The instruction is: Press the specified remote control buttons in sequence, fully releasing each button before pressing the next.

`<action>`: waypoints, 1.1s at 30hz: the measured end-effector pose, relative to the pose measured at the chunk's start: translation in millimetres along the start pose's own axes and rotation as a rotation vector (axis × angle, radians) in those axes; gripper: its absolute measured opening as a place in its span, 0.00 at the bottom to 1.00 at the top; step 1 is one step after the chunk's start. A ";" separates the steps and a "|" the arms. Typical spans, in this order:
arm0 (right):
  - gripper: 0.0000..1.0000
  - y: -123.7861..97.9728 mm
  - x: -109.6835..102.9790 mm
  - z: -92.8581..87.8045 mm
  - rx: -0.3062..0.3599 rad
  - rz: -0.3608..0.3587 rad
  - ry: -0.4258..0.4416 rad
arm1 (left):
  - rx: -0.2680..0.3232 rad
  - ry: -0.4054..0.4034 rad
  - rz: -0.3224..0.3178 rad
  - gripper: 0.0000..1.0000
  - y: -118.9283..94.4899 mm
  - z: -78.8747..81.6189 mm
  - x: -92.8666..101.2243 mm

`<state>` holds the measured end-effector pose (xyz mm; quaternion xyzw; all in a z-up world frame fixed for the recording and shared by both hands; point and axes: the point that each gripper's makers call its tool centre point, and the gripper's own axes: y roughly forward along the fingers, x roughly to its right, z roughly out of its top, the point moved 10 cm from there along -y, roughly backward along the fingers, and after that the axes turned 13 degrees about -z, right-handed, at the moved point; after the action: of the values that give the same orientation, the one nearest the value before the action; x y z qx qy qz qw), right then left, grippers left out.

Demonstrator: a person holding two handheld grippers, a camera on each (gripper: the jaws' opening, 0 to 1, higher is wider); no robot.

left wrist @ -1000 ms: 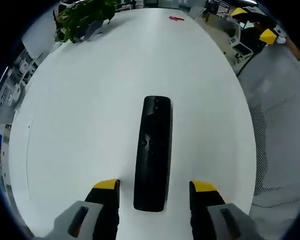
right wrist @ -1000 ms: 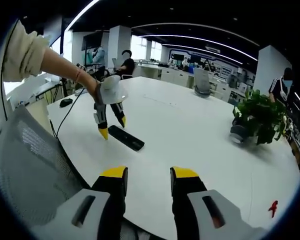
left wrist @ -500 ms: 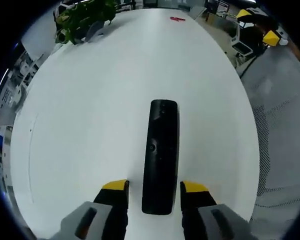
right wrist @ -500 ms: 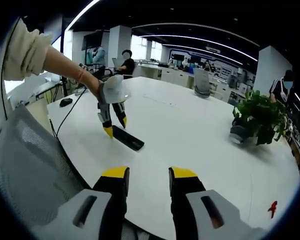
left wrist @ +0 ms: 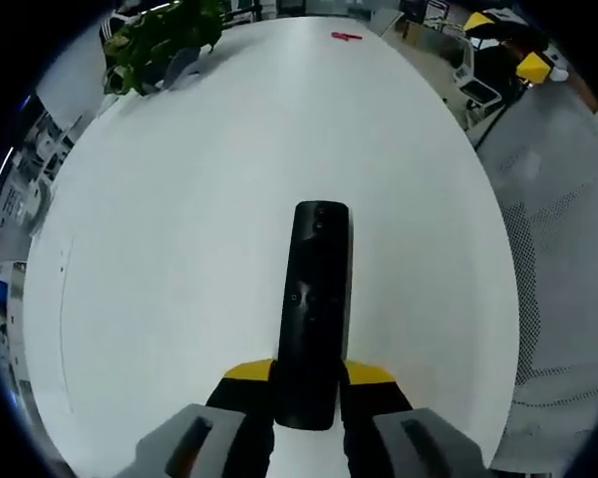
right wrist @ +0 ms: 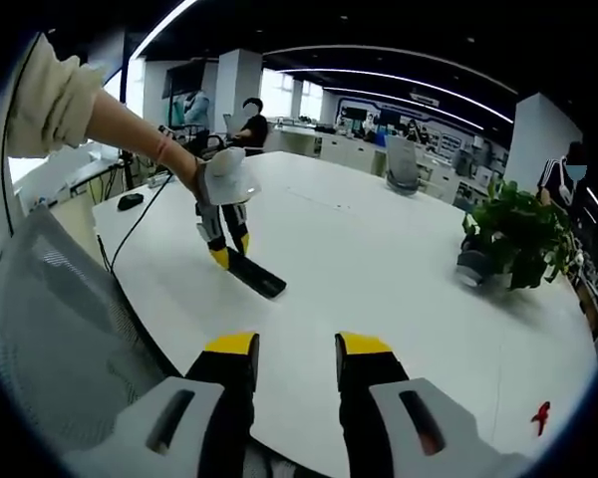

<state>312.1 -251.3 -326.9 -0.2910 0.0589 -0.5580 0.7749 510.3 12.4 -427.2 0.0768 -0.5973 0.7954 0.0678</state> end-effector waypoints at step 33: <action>0.28 -0.2 -0.9 0.2 0.001 0.008 -0.008 | 0.021 -0.020 -0.028 0.24 5.0 -13.9 49.7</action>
<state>311.6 -250.5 -326.8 -0.2924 0.0565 -0.5539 0.7775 460.1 25.2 -425.7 0.0940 -0.5886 0.7997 0.0722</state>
